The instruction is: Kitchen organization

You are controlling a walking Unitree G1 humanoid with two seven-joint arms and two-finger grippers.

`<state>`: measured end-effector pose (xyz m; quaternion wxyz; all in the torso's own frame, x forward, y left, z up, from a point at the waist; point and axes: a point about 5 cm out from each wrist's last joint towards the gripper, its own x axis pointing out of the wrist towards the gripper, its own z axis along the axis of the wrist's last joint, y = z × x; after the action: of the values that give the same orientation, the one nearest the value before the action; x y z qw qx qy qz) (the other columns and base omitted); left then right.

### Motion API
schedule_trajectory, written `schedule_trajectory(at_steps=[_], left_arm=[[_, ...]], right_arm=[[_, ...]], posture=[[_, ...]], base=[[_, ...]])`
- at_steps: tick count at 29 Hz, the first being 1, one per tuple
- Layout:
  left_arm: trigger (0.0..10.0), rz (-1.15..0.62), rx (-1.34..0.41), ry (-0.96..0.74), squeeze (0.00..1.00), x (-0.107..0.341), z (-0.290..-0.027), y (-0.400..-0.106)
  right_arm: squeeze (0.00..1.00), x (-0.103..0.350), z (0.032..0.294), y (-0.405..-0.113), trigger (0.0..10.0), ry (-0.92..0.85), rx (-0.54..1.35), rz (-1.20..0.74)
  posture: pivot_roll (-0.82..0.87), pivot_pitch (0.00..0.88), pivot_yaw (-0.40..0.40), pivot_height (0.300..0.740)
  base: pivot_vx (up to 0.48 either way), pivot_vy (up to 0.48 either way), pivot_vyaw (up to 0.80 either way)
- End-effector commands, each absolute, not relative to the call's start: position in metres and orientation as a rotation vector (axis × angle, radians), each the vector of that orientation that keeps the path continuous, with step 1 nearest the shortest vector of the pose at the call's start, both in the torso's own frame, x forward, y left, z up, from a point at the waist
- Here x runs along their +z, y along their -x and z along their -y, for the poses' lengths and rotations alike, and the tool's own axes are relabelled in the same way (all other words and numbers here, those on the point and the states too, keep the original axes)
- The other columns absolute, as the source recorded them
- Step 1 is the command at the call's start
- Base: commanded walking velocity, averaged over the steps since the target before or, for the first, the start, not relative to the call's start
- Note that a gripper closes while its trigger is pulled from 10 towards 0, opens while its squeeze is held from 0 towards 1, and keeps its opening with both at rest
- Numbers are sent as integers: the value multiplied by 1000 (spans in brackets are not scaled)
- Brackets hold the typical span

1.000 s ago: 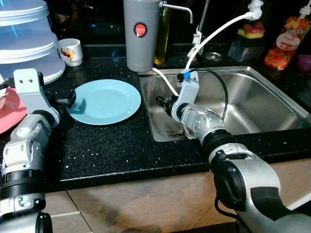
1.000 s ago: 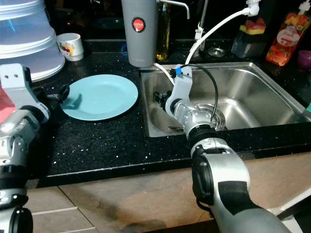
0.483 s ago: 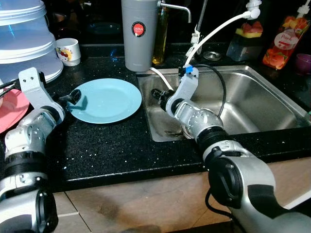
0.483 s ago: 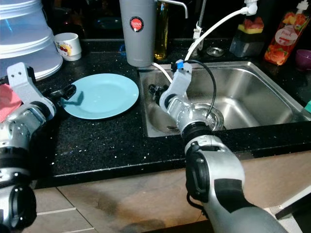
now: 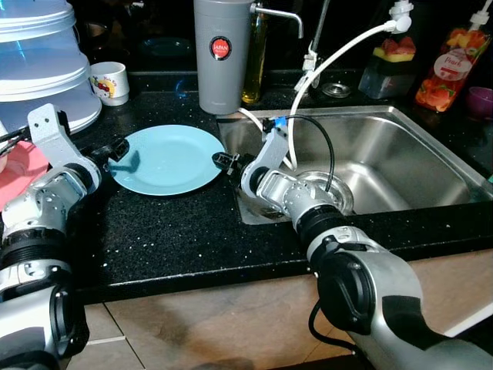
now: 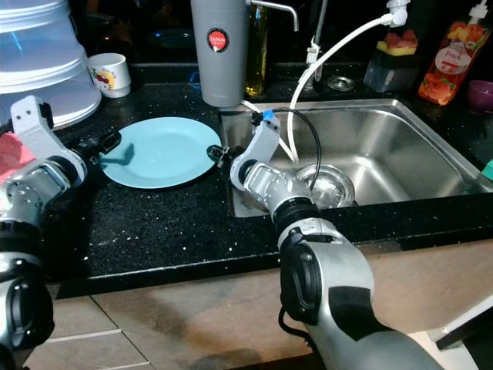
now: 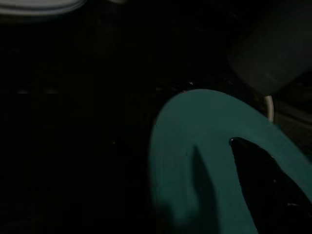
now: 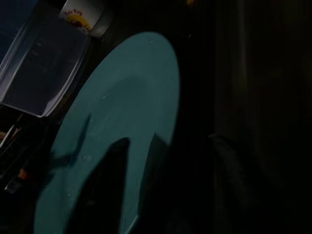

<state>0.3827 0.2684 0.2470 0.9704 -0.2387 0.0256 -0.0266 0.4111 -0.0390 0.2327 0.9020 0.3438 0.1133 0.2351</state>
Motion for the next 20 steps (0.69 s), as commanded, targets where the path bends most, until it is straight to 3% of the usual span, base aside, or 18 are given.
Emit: schedule_trajectory(at_steps=[1,3,4,5,6,7,8,9,10,11,13,14,20], left_arm=[[10000,-116,-80,510,0,234,-260,-385],[10000,-118,-90,514,0,234,-259,-385],[10000,-117,-101,525,0,235,-257,-385],[10000,-116,-110,531,0,235,-256,-386],[10000,-116,-121,538,0,235,-255,-386],[10000,-116,-128,542,0,236,-254,-386],[6588,-117,-141,548,0,236,-251,-386],[5294,-117,-155,546,0,236,-248,-386],[5294,-117,-155,546,0,236,-248,-386],[2902,-119,-177,550,0,236,-243,-387],[2902,-120,-181,552,0,236,-242,-387],[0,-118,-192,553,0,236,-240,-387],[0,-103,-244,555,0,239,-229,-387]], right_arm=[[1000,222,30,-406,10000,-759,514,-298],[1000,222,28,-406,10000,-785,521,-305],[608,224,27,-405,10000,-818,532,-307],[608,225,26,-405,10000,-841,541,-309],[51,227,26,-405,10000,-861,552,-309],[51,228,25,-405,10000,-871,559,-309],[0,230,24,-405,10000,-881,570,-307],[0,232,24,-405,10000,-885,580,-303],[0,232,24,-405,10000,-885,580,-303],[0,234,23,-405,10000,-883,593,-297],[0,234,23,-405,10000,-881,594,-296],[0,235,23,-405,10000,-877,596,-291],[0,237,26,-406,10000,-869,595,-275]], posture=[[64,122,-37,740],[66,119,-36,740],[66,117,-36,740],[66,117,-36,740],[66,115,-35,740],[66,115,-35,740],[64,112,-33,740],[64,112,-33,740],[64,112,-33,740],[63,108,-34,740],[63,108,-34,740],[62,107,-35,740],[63,103,-37,740]], base=[[0,0,0],[0,0,0],[0,0,0],[0,0,0],[0,0,0],[0,0,0],[0,0,0],[0,0,0],[0,0,0],[0,0,0],[0,0,0],[0,0,0],[0,0,0]])
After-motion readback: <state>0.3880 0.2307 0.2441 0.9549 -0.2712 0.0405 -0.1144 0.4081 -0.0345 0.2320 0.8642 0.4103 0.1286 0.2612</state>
